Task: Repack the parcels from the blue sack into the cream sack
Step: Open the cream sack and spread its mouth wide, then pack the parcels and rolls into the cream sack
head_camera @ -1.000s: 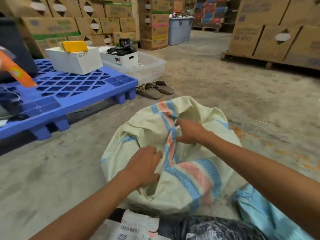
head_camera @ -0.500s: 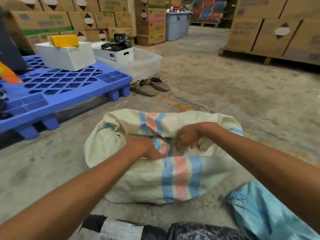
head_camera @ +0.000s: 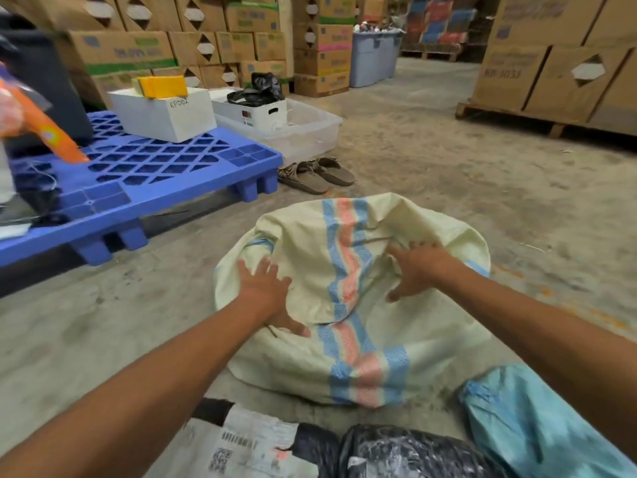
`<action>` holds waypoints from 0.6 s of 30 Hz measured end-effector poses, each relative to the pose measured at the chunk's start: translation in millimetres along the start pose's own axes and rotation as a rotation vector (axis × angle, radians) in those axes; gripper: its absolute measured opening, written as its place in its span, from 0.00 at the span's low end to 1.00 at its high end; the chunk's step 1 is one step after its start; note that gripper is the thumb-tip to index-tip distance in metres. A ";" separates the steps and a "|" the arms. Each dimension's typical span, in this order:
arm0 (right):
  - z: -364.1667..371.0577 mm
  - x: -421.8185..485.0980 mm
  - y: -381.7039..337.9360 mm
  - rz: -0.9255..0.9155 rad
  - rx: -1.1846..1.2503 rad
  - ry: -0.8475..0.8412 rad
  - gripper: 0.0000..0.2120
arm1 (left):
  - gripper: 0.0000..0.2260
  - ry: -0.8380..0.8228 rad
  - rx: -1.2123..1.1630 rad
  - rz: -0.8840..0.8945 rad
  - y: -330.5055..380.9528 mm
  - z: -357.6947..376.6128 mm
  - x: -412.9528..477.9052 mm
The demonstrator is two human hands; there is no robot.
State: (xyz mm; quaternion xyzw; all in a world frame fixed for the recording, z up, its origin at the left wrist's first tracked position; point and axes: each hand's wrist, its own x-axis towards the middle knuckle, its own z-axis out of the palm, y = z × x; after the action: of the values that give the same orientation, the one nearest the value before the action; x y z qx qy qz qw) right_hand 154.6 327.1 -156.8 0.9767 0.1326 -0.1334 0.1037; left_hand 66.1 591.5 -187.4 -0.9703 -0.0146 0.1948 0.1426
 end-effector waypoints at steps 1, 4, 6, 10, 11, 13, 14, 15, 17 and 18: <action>4.7 -7.8 9.4 0.007 -0.031 -0.019 0.49 | 0.58 -0.018 -0.025 -0.021 -8.3 0.3 0.2; 5.4 -18.0 23.6 0.002 0.172 -0.034 0.41 | 0.48 0.019 -0.135 0.036 -9.5 -5.7 -3.4; -8.0 -37.4 17.4 -0.020 0.344 0.028 0.36 | 0.41 0.081 -0.150 0.088 -0.7 -22.1 -16.5; -38.3 -83.1 8.8 -0.070 0.441 0.132 0.30 | 0.36 0.133 -0.261 0.130 6.5 -62.0 -54.3; -46.2 -102.4 6.7 -0.067 0.447 0.123 0.30 | 0.36 0.123 -0.310 0.139 5.2 -68.8 -71.2; -59.2 -139.8 2.7 -0.059 0.490 0.085 0.28 | 0.35 0.106 -0.395 0.138 -0.5 -80.5 -105.4; -62.6 -158.6 0.0 -0.061 0.512 0.053 0.29 | 0.35 0.096 -0.430 0.116 -3.8 -80.7 -122.0; -66.4 -181.3 -3.9 -0.058 0.521 0.027 0.29 | 0.35 0.088 -0.468 0.089 -8.6 -78.8 -140.1; -67.4 -218.9 -12.6 -0.028 0.484 -0.022 0.33 | 0.37 0.074 -0.568 -0.010 -19.9 -64.7 -172.6; -62.8 -236.3 -18.2 -0.002 0.438 -0.043 0.35 | 0.37 0.046 -0.613 -0.054 -25.1 -52.2 -187.8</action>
State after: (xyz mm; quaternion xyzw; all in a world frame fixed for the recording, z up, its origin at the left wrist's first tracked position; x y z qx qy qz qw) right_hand -55.6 304.5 -32.6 0.9727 0.0992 -0.1798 -0.1085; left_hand -86.8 585.7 -64.0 -0.9716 -0.0951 0.1552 -0.1514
